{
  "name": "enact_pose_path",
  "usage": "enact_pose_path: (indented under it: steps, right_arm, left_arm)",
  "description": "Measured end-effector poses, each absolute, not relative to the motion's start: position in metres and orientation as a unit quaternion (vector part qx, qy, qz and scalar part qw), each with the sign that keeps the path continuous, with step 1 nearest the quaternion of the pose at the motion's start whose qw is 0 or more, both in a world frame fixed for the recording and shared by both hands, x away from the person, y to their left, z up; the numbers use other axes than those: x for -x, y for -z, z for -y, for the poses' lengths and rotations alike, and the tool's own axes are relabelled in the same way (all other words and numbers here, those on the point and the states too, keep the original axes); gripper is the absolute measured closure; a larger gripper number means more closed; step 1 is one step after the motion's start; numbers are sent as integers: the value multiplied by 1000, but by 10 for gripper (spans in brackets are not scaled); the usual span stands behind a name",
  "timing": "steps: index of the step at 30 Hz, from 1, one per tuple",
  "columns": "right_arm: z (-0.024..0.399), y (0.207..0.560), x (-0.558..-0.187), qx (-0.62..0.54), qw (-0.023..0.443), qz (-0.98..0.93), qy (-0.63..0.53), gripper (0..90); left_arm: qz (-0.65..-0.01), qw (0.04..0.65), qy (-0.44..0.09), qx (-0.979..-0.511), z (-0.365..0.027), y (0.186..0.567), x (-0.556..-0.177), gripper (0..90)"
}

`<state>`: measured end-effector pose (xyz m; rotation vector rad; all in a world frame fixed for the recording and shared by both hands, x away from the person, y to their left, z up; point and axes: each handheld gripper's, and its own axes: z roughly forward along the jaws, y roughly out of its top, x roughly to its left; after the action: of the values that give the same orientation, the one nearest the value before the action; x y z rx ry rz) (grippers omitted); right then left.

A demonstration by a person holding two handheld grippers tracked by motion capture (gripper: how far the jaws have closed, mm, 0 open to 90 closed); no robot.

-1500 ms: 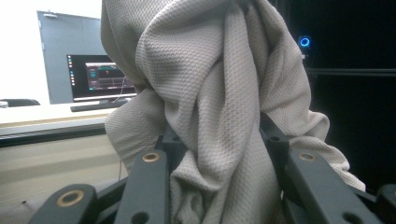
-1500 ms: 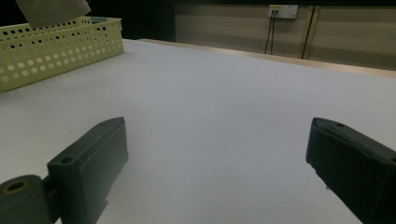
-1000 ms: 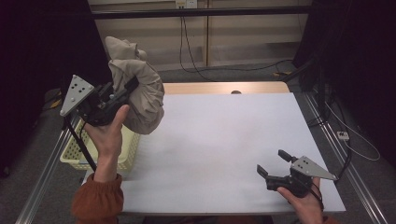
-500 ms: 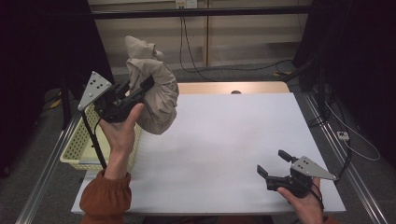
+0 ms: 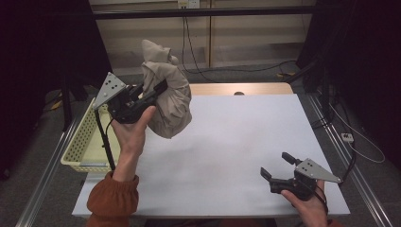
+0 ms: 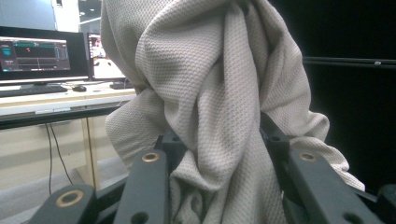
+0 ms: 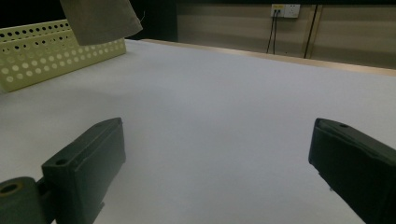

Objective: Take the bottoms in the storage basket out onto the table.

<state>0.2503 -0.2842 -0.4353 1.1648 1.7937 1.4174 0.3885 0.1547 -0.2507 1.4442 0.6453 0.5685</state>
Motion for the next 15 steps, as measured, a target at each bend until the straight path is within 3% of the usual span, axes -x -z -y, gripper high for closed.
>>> enact_pose_path:
  steps: [15]
  right_arm:
    - [283,436,-251,-433,283,-672,-531,38]
  left_arm:
    - [-286,649,-235,-664,-131,264,-394,638]
